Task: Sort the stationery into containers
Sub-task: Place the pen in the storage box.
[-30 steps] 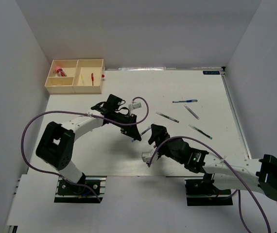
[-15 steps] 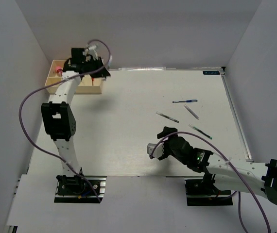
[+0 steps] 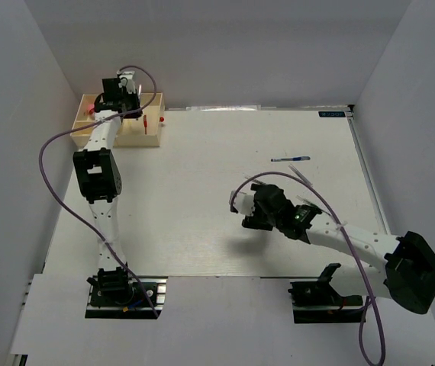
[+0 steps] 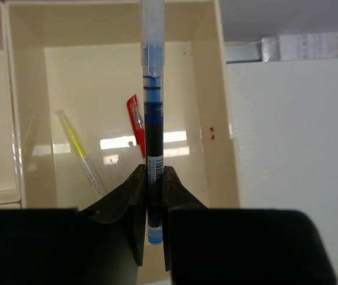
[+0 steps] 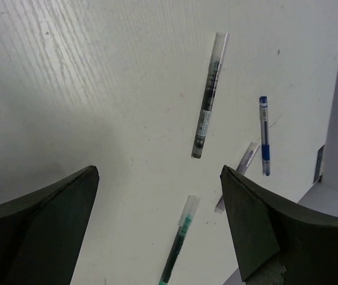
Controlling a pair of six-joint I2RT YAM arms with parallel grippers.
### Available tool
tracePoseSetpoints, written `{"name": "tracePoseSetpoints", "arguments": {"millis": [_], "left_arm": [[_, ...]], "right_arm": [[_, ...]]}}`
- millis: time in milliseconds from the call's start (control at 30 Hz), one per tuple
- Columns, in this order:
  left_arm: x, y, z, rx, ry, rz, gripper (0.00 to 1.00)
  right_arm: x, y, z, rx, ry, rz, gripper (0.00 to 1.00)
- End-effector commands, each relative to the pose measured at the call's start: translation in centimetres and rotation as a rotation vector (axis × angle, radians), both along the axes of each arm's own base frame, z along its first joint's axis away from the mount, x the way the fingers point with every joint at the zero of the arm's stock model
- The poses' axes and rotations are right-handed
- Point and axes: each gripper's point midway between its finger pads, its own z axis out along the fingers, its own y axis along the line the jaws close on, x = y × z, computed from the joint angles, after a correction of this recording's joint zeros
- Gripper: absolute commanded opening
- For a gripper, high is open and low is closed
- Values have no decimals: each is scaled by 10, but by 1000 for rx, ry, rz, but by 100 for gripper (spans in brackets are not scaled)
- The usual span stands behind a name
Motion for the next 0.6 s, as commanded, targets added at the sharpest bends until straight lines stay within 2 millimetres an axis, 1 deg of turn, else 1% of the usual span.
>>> {"name": "tracePoseSetpoints", "arguments": {"millis": [0,33,67,100,133,167,200,233,333,367,400,467,500,533,567], "left_arm": [[2,5,7,32,-22,26,4],[-1,5,-3,31,1,29,5],[-2,5,-14,32,19,32,5],[-4,10,-21,47,40,50,6],[-4,11,-27,53,54,56,7],[-7,14,-38,61,84,68,7],[-8,23,-42,79,94,86,7],[-10,24,-46,83,105,90,7],[-14,26,-54,97,131,90,9],[-16,26,-57,97,141,87,19],[-16,26,-61,100,150,86,26],[-15,26,-62,98,152,86,38],[-14,26,-63,94,154,86,41],[-14,31,-63,92,152,93,42],[-12,30,-63,89,146,92,44]], "right_arm": [[6,9,7,80,102,-79,89],[9,16,15,124,125,-109,89],[12,8,7,111,171,-154,89],[11,11,5,126,205,-162,89],[17,12,12,159,220,-199,89],[18,8,6,150,251,-227,89],[21,6,6,161,270,-245,89],[24,9,11,181,276,-256,89],[32,2,10,197,297,-292,89],[35,3,13,210,299,-303,89],[38,-1,12,214,311,-323,89],[45,-3,14,240,331,-366,89],[48,-5,14,254,343,-384,89],[48,-5,12,258,364,-402,89],[54,-7,15,288,375,-427,89]]}}
